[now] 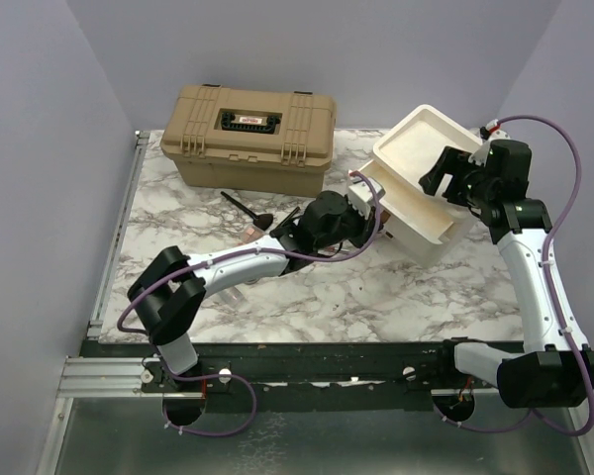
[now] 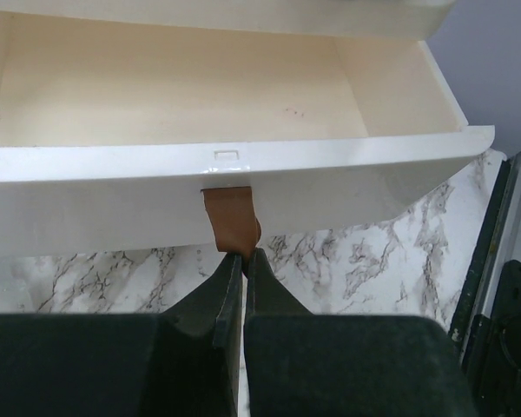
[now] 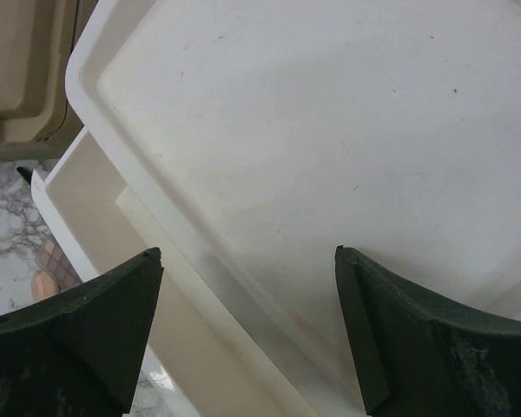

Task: Organize the makeup
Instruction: Open the drawer in the storage box.

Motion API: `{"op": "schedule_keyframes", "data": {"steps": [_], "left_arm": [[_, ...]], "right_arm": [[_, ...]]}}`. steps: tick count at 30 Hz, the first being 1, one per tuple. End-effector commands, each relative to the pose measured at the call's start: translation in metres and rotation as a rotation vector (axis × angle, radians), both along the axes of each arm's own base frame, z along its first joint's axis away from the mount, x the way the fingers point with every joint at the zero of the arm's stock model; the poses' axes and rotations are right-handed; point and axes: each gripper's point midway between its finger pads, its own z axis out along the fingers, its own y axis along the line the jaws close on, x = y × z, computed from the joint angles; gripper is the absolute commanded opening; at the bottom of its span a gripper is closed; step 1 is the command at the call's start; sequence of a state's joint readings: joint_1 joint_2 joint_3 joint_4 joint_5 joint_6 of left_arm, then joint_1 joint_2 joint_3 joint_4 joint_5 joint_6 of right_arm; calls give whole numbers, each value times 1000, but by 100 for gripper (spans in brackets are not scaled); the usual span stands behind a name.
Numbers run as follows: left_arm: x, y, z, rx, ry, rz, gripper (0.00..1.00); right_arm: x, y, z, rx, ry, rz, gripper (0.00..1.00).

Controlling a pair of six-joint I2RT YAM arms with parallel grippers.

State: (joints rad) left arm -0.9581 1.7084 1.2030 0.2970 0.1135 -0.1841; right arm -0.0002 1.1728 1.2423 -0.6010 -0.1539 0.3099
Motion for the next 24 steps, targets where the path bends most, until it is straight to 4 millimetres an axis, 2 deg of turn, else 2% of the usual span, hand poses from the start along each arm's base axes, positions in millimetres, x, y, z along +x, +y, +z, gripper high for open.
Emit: {"op": "schedule_keyframes", "data": {"steps": [1,9,12,15,17,22,23,24], "left_arm": [[-20,4,14,-28,11,-47,0],[-19,13,5,4,9,-15,0],[-10,20,7,17,9,48,0],[-12,19,5,44,-15,16,0],[-6,22,1,79,-6,47,0],[-10,12,2,54,32,10,0],[-8,13,2,50,40,25,1],[-6,13,2,44,46,42,11]], "right_arm": [[-13,9,-14,36,90,40,88],[-16,22,-7,69,72,109,90],[-17,22,-5,67,71,117,90],[-18,23,-2,57,58,131,90],[-18,22,-1,50,56,134,91],[-21,25,2,53,46,148,91],[-21,26,2,53,45,157,91],[-22,26,3,52,41,164,91]]}}
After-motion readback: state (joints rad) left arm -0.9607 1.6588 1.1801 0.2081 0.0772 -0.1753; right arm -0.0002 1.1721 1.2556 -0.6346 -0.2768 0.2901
